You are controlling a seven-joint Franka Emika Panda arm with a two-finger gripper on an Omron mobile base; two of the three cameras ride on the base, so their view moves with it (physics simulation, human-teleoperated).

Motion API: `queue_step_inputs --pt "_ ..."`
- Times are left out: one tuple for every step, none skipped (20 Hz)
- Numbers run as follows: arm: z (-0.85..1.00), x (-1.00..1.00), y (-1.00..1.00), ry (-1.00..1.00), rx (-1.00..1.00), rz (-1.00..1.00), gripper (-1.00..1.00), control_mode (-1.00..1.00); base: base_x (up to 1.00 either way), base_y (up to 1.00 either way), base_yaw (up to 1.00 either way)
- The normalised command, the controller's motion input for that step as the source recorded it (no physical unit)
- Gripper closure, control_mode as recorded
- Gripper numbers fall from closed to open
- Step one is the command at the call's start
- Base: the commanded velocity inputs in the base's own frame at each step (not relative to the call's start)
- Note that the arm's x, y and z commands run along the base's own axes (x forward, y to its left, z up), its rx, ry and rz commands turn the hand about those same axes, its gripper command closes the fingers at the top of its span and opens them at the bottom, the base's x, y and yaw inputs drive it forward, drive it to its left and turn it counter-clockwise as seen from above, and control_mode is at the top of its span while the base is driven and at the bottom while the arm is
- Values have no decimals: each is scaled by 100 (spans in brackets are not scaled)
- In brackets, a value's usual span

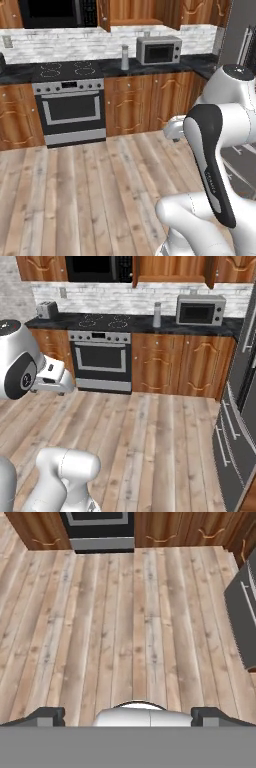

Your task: There is a tray on the dining counter. Grab the cup, mug, and pitcher and place them on the tray. The pitcher may be placed next to the tray if it cannot fit the tray.

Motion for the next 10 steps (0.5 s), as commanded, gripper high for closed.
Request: queue_step_inputs --pt "0 0 0 0 0 0 -100 100 100 -19 0" --pt "0 0 0 0 0 0 -100 100 100 -19 0" --pt "0 0 0 0 0 0 -100 100 100 -19 0" --pt "0 0 0 0 0 0 -100 100 100 -20 0" --pt "0 0 0 0 0 0 -100 100 100 -26 0" --pt "0 0 0 0 0 0 -100 100 100 -28 0" --pt "0 0 0 0 0 0 -100 100 100 -30 0" --pt "0 0 0 0 0 0 -100 100 100 -29 0" --pt "0 0 0 0 0 0 -100 100 100 -29 0" --pt "0 0 0 0 0 0 -100 100 100 -29 0"
